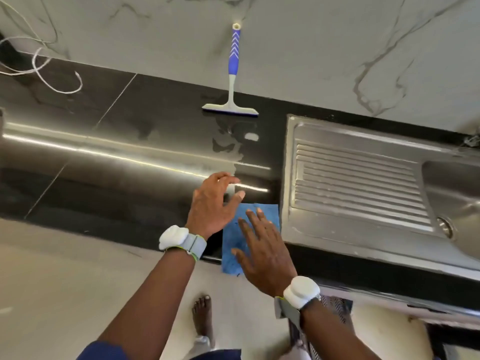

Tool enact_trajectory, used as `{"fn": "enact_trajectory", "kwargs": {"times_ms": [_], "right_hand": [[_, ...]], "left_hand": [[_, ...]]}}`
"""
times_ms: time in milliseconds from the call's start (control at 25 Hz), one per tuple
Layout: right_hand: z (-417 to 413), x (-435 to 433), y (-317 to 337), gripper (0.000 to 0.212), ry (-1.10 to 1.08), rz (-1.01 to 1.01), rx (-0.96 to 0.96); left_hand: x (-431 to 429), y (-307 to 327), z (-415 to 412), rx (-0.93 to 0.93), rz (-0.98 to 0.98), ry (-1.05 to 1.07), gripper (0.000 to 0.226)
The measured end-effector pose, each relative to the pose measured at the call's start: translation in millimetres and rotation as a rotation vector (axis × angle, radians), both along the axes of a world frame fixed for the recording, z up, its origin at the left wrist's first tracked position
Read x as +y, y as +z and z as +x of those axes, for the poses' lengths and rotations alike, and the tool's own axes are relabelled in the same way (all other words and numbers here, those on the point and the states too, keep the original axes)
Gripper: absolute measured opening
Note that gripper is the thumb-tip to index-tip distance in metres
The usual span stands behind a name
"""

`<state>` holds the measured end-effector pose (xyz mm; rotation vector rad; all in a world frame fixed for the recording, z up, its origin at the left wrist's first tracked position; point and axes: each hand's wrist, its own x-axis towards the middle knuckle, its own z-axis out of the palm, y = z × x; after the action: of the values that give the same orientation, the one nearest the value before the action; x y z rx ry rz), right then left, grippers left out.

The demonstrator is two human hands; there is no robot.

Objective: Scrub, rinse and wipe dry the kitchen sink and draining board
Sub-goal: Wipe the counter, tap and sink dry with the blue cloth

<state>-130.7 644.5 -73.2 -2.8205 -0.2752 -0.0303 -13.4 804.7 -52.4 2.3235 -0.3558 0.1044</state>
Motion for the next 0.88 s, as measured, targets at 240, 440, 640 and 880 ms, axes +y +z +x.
{"fn": "enact_trajectory", "kwargs": {"times_ms": [240,440,640,880], "right_hand": [[4.3,25.8,-17.1,0.073,-0.068,-0.197,0.149],[53.2,16.2,-17.6,0.072,0.019,-0.182,0.102],[126.1,-8.0,-28.0,0.064,-0.366,-0.135,0.106],[56.5,51.2,-19.1,0.055,-0.134,-0.072,0.155]], "left_hand": [[7.0,-19.6,43.9,-0.009,-0.117,0.054,0.027],[-1.8,-14.8,69.6,-0.039,-0.068,0.066,0.03],[14.0,-4.6,104.2,-0.101,-0.013,0.098,0.028],[11.3,4.3,182.5,-0.029,-0.119,0.168,0.049]]}}
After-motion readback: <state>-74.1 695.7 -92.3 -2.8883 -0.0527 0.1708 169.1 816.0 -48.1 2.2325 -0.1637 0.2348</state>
